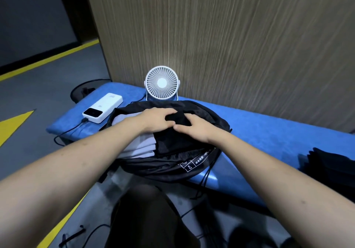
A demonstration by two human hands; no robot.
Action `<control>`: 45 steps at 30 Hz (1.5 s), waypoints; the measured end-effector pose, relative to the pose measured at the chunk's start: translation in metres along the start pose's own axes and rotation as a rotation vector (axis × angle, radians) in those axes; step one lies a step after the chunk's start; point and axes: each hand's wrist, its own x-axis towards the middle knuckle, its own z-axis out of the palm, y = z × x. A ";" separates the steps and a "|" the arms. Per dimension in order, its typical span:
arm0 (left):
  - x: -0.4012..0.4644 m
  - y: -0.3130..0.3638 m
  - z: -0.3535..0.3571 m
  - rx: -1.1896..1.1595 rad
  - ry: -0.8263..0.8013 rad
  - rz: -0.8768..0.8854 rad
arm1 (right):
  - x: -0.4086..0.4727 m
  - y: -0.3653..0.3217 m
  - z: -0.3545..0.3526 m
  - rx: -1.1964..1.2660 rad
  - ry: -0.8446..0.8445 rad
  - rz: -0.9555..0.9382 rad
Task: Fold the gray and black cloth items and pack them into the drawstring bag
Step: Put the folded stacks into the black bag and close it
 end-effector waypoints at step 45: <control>0.015 0.013 0.036 0.325 0.017 0.432 | -0.028 0.042 -0.061 -0.853 -0.110 -0.162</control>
